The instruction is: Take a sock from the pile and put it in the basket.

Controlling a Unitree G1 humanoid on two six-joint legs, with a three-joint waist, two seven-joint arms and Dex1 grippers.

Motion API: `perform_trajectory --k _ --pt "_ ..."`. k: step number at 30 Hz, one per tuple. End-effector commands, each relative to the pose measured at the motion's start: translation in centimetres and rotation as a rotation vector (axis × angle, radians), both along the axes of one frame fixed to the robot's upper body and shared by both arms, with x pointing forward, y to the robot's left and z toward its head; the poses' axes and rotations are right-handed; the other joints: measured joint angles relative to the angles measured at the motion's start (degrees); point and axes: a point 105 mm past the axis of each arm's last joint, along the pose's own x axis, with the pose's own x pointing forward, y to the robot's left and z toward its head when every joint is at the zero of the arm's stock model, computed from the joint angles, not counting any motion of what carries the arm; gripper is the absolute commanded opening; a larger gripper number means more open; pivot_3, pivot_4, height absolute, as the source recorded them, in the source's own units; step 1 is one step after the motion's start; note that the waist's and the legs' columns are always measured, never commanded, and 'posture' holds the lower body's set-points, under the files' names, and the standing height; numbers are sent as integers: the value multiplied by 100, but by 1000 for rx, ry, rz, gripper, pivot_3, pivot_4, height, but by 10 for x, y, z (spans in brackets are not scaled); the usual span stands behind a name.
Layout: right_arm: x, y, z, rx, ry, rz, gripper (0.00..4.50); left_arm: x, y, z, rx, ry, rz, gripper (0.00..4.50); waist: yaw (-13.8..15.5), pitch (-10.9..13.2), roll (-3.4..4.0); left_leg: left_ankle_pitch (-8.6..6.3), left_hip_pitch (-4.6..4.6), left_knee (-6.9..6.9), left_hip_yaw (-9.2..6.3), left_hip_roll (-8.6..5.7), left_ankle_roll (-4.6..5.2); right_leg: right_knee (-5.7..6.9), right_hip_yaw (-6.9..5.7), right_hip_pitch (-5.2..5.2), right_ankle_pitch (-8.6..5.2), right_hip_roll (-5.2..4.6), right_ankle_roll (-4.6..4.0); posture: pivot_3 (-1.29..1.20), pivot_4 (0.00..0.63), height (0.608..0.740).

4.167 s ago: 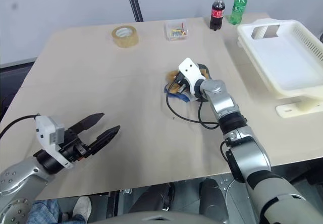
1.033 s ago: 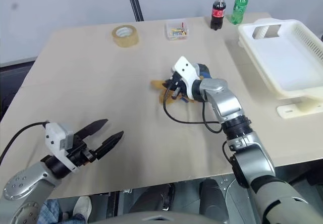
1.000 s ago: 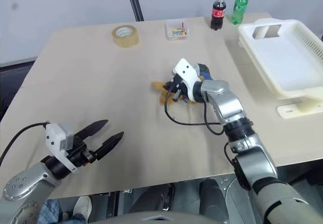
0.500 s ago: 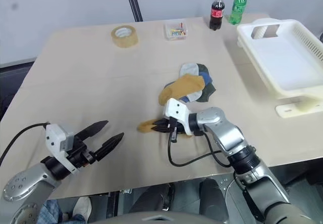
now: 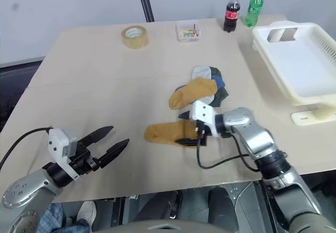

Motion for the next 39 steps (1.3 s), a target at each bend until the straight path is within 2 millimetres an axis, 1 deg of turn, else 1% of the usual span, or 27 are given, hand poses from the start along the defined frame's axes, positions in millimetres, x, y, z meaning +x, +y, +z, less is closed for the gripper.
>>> perform_trajectory --k 1,2,4,9,13,16,18,21,24,26,28,32,34,36,39 --pt "2 -26 -2 -68 -23 -29 4420 1 -3 6 1 -23 -28 3815 5 0 0 0 0 0 0 0 0 0 0 0 0 0 0 0 150 740" --pt "3 -32 -7 -113 -36 -24 4420 2 -3 6 1 -23 -33 3815 -2 0 0 0 1 0 2 1 0 0 1 -1 0 1 0 0 150 740" --pt "6 -36 -12 -163 -66 -20 4420 3 -4 6 -1 -23 -39 3815 -29 0 0 0 2 0 5 3 0 1 2 0 0 1 0 0 150 740" --pt "25 -26 -13 -151 -150 -71 4420 5 -2 8 6 -24 -48 3815 -74 -3 -6 0 10 0 18 16 -2 5 13 1 2 12 -2 0 150 740" --pt "40 -21 0 -112 -249 -108 4420 5 -2 9 9 -23 -51 3815 -58 -4 -7 0 11 0 19 16 -2 4 13 2 5 13 -6 0 150 740" --pt "45 -22 7 -97 -296 -114 4420 4 -3 8 8 -20 -54 3815 -51 -4 -7 0 11 0 20 16 -3 5 13 1 7 14 -9 0 150 740" --pt "44 -24 13 -89 -328 -94 4420 4 -4 8 4 -21 -56 3815 -47 -4 -7 0 10 0 20 16 -3 4 13 1 7 14 -9 0 150 740" --pt "36 -28 24 -81 -325 -38 4420 4 -5 8 1 -22 -57 3815 -37 -3 -6 0 8 0 19 16 -2 -1 12 1 7 14 -9 0 150 740" --pt "17 -27 33 -86 -248 43 4420 4 -5 8 1 -23 -60 3815 -37 0 -4 0 4 0 19 16 -2 -3 12 0 7 13 -9 0 150 740" --pt "18 -21 40 -91 -245 32 4420 5 -4 8 2 -25 -60 3815 -59 -1 -5 -1 4 0 17 17 -1 -5 11 -1 6 13 -9 0 150 740" --pt "25 -11 46 -93 -248 -5 4420 6 -4 8 4 -28 -60 3815 -72 -1 -5 -1 7 0 20 21 -2 -3 14 -1 6 16 -9 0 150 740" --pt "37 22 55 -28 -261 -47 4420 8 -5 9 5 -33 -66 3815 -69 -1 -5 -1 11 -1 25 30 -5 5 18 -3 8 25 -12 0 150 740" --pt "41 37 48 -39 -248 -49 4420 9 -5 10 6 -35 -66 3815 -54 -2 -6 -2 8 0 24 31 -7 2 17 -4 9 29 -13 0 150 740" --pt "43 47 40 -84 -252 -40 4420 9 -4 10 9 -35 -66 3815 -36 -2 -6 -3 5 0 24 30 -7 -3 16 -4 9 28 -14 0 150 740" --pt "51 61 41 -115 -249 -79 4420 8 -4 10 12 -33 -63 3815 -52 -1 -6 -3 0 0 23 23 -6 -10 15 -6 9 22 -14 0 150 740"
